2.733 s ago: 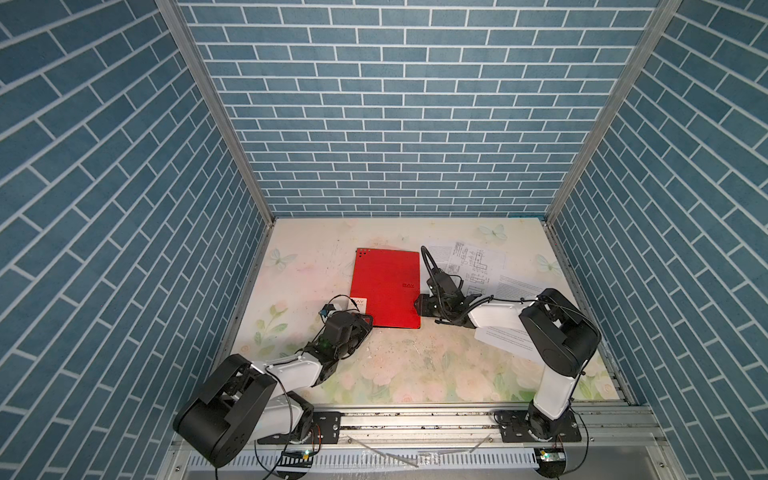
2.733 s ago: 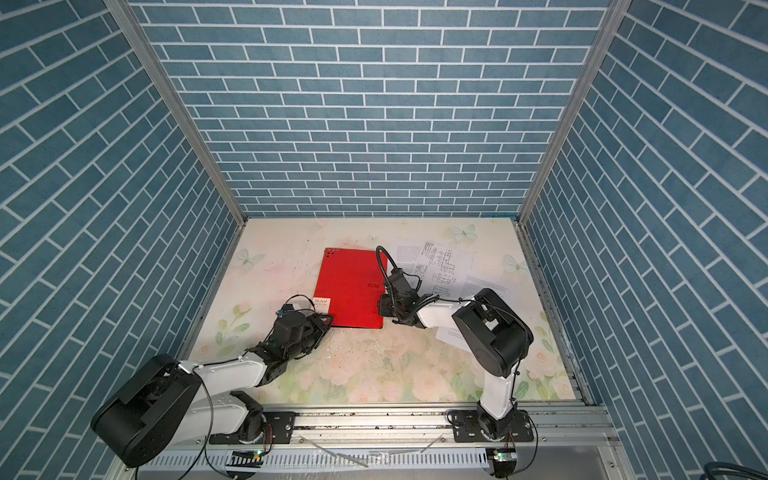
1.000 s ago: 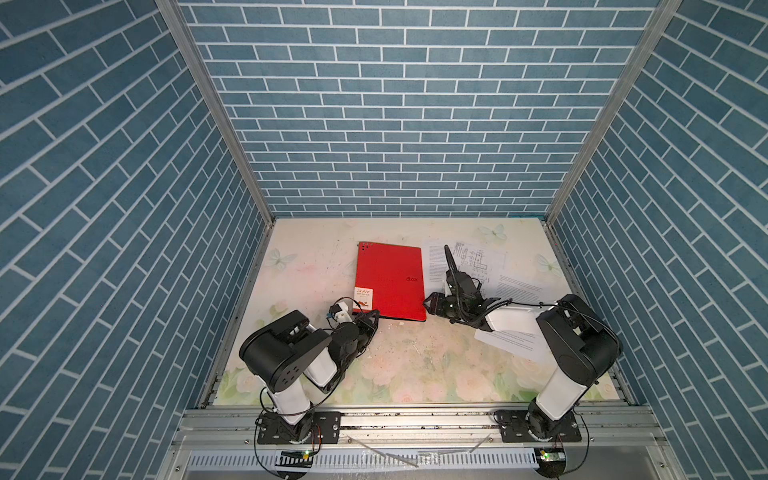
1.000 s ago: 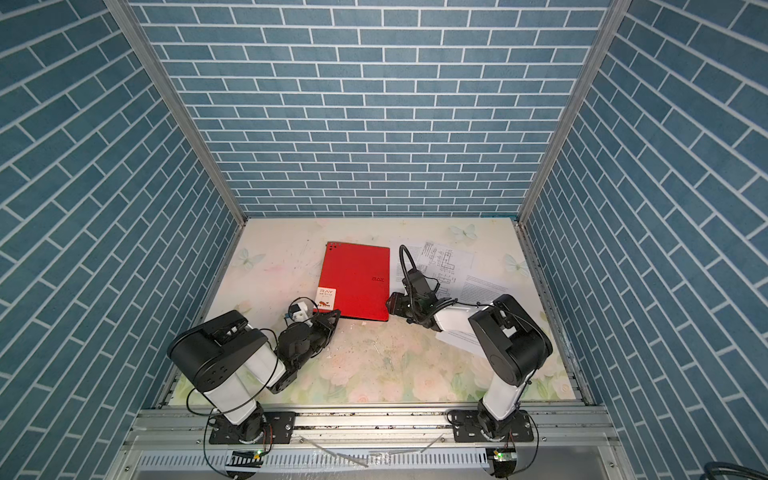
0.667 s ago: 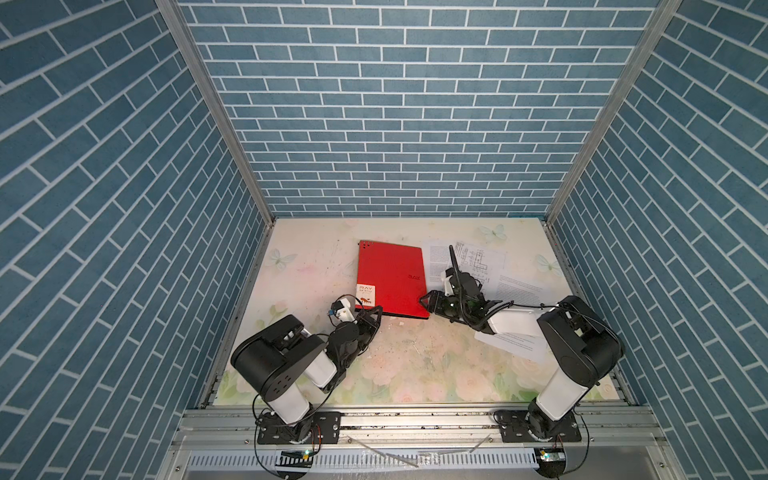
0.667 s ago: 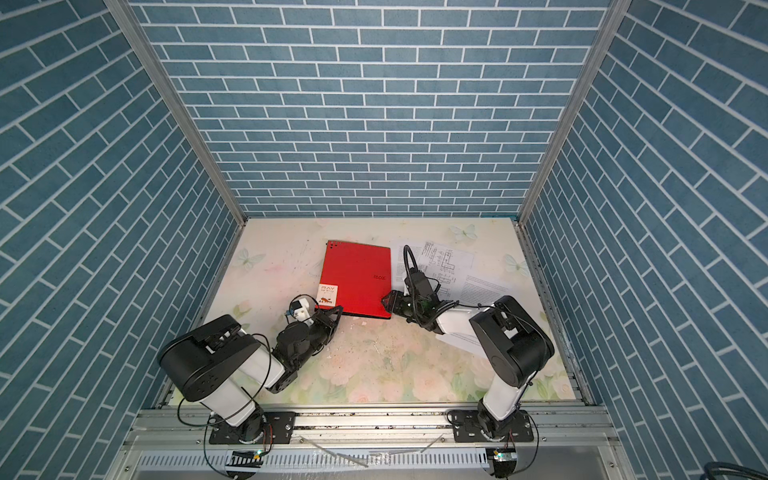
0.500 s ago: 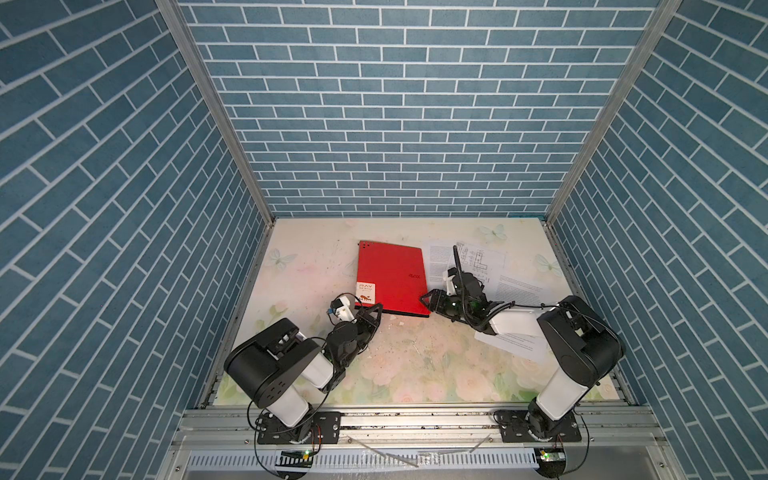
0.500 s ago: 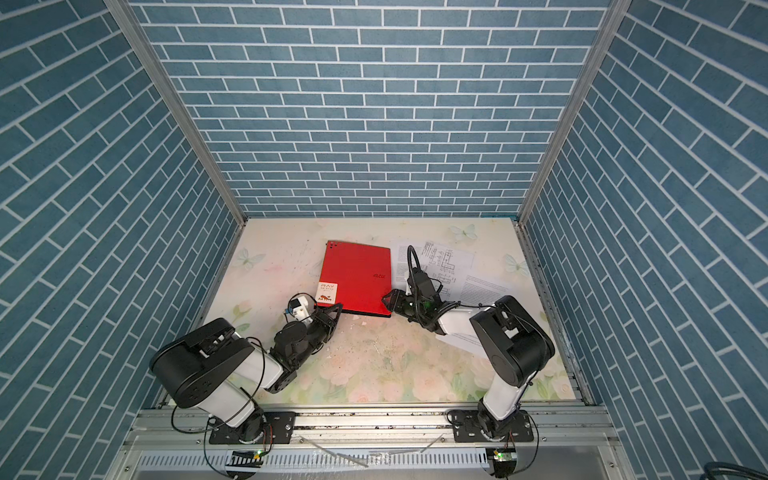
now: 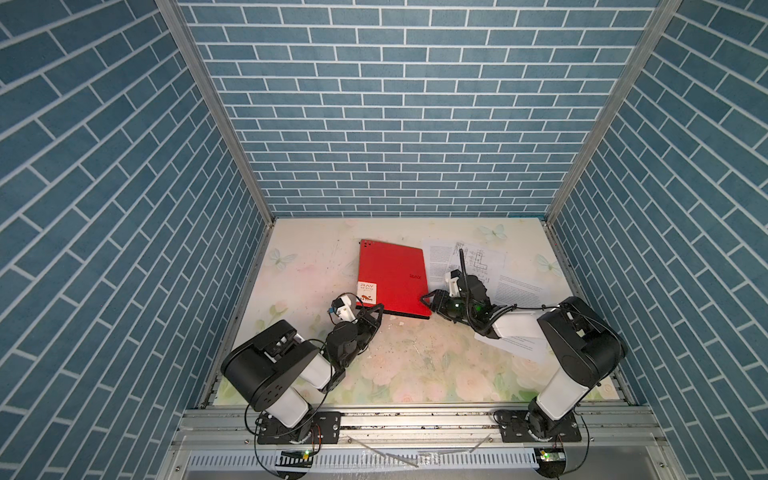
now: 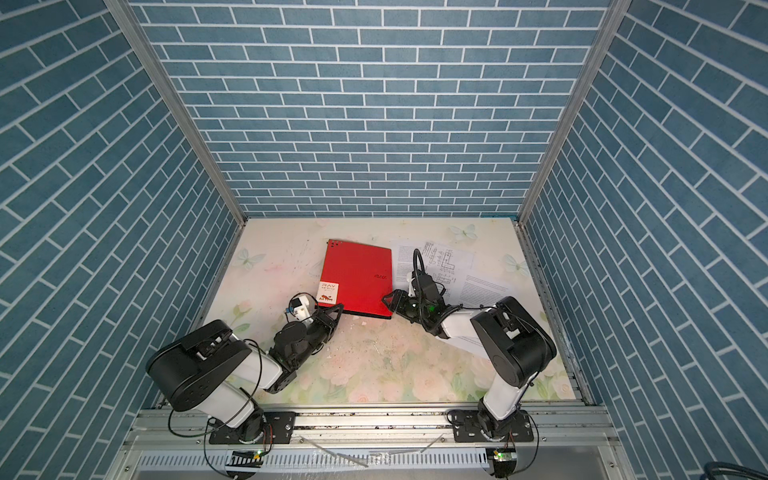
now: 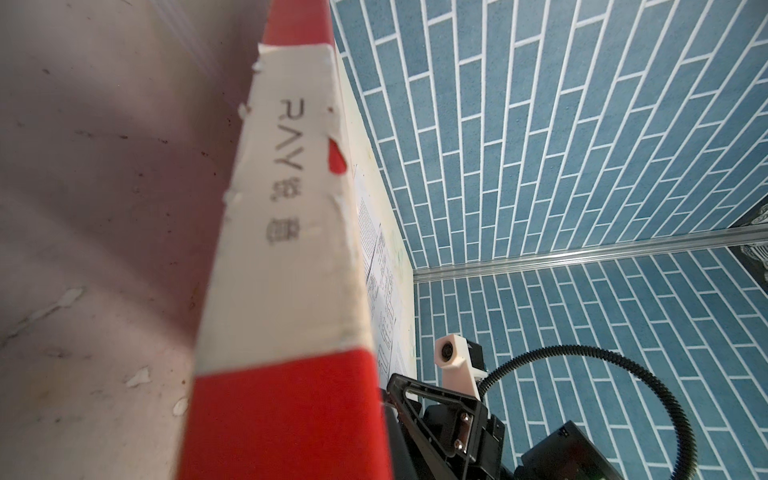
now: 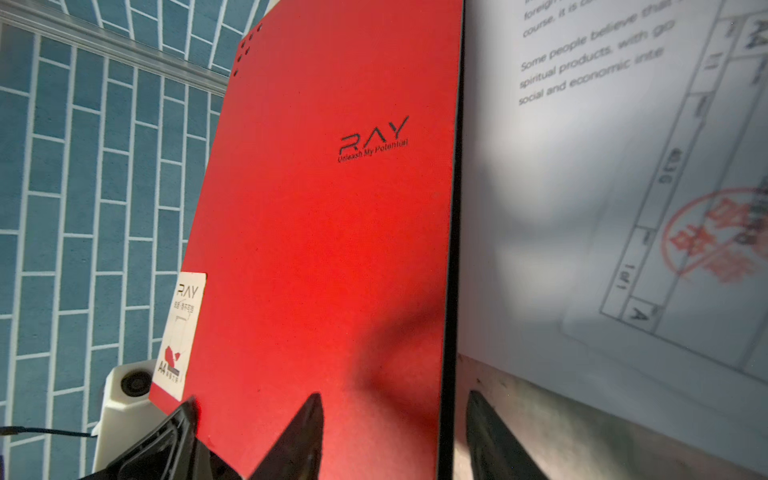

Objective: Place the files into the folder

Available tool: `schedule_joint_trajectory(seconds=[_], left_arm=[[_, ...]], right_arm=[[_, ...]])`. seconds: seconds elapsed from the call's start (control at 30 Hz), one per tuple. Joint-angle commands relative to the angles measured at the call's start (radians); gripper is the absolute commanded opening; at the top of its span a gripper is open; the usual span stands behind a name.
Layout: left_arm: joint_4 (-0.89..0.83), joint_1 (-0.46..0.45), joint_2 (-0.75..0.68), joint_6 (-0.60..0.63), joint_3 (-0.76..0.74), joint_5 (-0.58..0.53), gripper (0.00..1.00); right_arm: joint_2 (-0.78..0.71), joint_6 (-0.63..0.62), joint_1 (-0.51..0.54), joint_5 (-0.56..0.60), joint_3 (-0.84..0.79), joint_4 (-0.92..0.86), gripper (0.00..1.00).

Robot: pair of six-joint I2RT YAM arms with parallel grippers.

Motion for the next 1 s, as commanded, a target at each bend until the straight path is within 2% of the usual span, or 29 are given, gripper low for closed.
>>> schedule_joint_trajectory(seconds=[0.0,0.43,0.8,0.97], left_arm=[[0.042,-0.008,-0.033,0.046,0.013,0.022,0.06],[0.043,-0.010,-0.050,0.050,-0.009,0.032,0.06],[0.043,-0.010,-0.034,0.063,-0.040,0.055,0.07],[0.044,-0.010,-0.007,0.070,-0.032,0.080,0.13]], right_arm=[[0.011,0.053,-0.006,-0.028,-0.018,0.073,0.54],[0.034,0.117,-0.018,-0.061,-0.023,0.157,0.47],[0.027,0.195,-0.038,-0.102,-0.040,0.283,0.29],[0.014,0.201,-0.038,-0.119,-0.033,0.302,0.20]])
